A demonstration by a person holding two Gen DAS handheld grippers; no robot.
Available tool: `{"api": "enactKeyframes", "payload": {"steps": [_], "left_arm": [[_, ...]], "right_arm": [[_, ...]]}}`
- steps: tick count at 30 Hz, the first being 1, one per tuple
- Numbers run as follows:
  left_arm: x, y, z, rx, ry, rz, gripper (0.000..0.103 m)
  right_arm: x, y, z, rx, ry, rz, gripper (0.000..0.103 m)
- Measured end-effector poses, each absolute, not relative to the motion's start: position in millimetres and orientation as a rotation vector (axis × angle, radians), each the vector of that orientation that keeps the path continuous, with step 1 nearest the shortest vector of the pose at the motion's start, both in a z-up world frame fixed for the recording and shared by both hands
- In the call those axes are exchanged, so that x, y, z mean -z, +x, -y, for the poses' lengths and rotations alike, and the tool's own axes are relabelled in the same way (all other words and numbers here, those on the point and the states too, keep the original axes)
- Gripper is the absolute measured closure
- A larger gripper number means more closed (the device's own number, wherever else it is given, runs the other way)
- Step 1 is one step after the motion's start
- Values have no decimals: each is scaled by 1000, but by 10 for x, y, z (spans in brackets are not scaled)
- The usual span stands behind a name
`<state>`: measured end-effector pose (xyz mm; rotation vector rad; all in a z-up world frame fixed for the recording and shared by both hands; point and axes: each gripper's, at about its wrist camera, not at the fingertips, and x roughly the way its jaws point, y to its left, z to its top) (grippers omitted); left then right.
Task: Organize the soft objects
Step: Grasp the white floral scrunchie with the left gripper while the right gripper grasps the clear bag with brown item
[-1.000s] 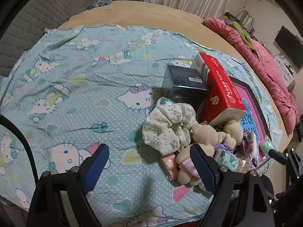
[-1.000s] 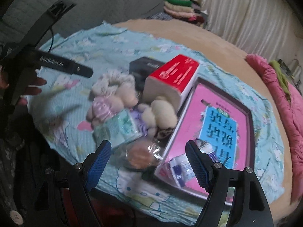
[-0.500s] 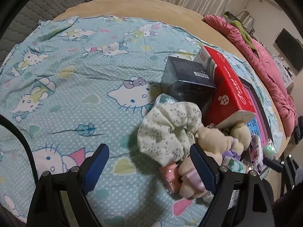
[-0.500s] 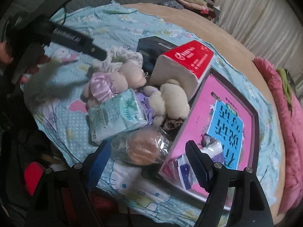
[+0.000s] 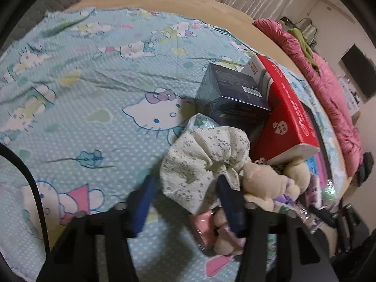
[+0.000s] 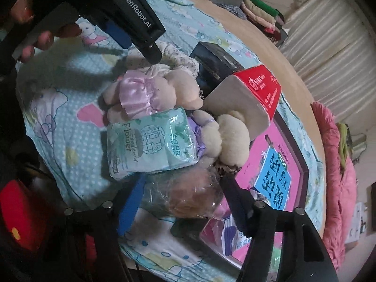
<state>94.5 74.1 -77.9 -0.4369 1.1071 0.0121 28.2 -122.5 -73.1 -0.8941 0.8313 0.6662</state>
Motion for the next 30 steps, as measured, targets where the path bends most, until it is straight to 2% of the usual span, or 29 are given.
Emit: {"api": "enactKeyframes", "payload": {"steps": [7,17,30], "left_arm": [[827,948,-753,16,-458,-1109,89],[596,748,-797,29,-451,-1033,92],[97,601,-692,58,-417,-938,92]], "right_arm": [[586,324,1339,-660,-781,-814,43],[196,626,1898,-655,-359,-814,44],[32,606,2137,-623,-190,-751,44]]}}
